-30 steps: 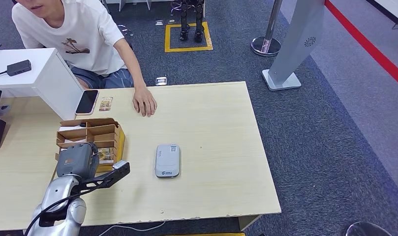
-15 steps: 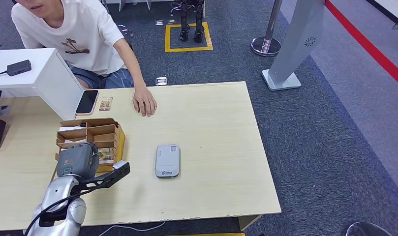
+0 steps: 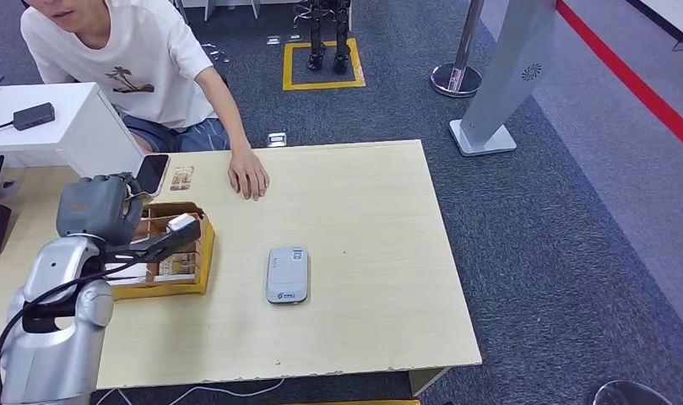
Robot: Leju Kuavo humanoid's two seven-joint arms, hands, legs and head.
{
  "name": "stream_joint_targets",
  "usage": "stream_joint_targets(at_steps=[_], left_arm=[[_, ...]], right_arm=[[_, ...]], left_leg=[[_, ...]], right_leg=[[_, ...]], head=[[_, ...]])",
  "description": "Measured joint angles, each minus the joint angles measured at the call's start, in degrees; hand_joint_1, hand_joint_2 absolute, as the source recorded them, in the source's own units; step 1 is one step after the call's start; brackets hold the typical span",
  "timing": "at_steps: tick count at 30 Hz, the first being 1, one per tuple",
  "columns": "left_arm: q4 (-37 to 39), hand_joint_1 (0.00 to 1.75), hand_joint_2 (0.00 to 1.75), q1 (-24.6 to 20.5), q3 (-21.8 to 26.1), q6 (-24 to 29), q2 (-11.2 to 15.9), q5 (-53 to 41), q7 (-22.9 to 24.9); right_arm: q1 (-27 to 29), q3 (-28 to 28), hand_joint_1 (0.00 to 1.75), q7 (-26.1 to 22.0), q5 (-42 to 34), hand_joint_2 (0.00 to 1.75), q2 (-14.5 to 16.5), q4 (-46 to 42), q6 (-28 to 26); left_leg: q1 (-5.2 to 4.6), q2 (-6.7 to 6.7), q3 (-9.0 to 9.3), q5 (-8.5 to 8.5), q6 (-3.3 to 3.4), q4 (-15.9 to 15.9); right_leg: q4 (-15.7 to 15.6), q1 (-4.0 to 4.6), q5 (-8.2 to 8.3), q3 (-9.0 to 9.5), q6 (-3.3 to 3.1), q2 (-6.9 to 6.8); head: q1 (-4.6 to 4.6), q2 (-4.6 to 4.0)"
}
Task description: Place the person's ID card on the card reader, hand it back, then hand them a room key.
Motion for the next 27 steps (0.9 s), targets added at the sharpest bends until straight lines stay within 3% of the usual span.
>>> stream_joint_targets(at_steps=[10,27], left_arm=[[-0.9,1.75,1.75,-1.0,-1.6,0.3,1.8,0.5,0.1],[-1.3,1.75,1.75,-1.1,-1.8,0.3,2.0,0.5,0.1]], right_arm=[[0.1,0.0,0.00,0.0,0.0,0.00,0.1,0.0,0.0],[0.1,0.0,0.00,0.0,0.0,0.00,0.1,0.0,0.0]], left_leg=[[0.00,0.02,0.01,0.01,0.00,0.0],[0.00,0.02,0.01,0.03,-0.01,0.0]], right_leg=[[0.0,0.00,0.01,-0.02,0.00,0.02],[0.0,0.00,0.02,-0.02,0.01,0.02]], head=[[-0.02,0.00],[-0.03,0.00]])
